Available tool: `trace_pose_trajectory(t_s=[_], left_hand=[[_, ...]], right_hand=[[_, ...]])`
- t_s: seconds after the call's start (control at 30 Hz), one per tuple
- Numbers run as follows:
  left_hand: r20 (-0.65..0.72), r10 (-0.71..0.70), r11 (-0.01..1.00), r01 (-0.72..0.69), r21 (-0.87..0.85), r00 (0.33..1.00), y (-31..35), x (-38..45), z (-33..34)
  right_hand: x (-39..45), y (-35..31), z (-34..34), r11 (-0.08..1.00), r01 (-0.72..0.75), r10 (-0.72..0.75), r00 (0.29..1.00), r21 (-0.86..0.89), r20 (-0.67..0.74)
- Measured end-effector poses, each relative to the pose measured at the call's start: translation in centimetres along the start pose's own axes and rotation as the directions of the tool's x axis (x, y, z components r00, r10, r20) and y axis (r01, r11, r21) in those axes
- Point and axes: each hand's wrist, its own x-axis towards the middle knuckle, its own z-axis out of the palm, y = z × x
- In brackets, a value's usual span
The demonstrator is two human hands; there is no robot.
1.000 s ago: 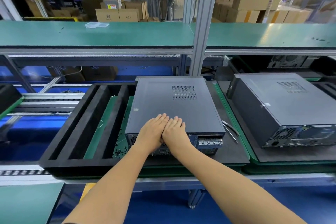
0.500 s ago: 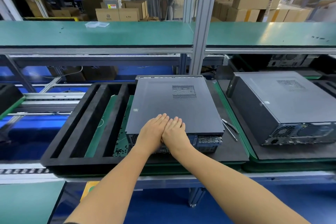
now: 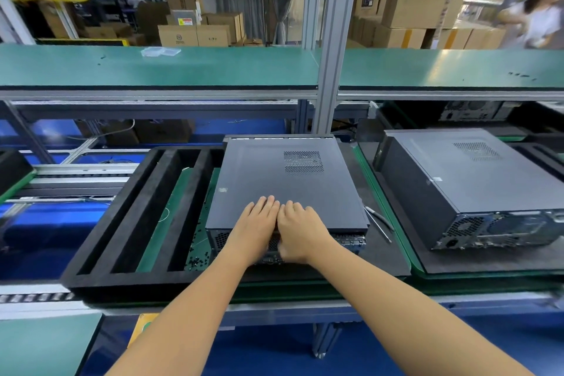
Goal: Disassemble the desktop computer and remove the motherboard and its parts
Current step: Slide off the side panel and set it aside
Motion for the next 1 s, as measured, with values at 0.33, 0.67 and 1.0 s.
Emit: trace_pose_trajectory(t_s=[0.33, 0.67, 1.0], left_hand=[[-0.128, -0.036, 0.999, 0.033, -0.026, 0.991, -0.2, 0.6, -2.9], [-0.155, -0.017, 0.982, -0.013, -0.190, 0.988, 0.7, 0.2, -3.4], [-0.149, -0.028, 0.977, -0.004, -0.213, 0.988, 0.6, -0.8, -3.9]], right_hand=[[-0.1, 8.1, -2.2, 0.611, -0.719, 0.761, 0.649, 0.331, 0.005], [-0.1, 10.9, -2.6, 0.196, -0.756, 0.811, 0.483, 0.625, 0.330], [-0.4, 10.5, -1.9, 0.108, -0.729, 0.803, 0.465, 0.676, 0.374]])
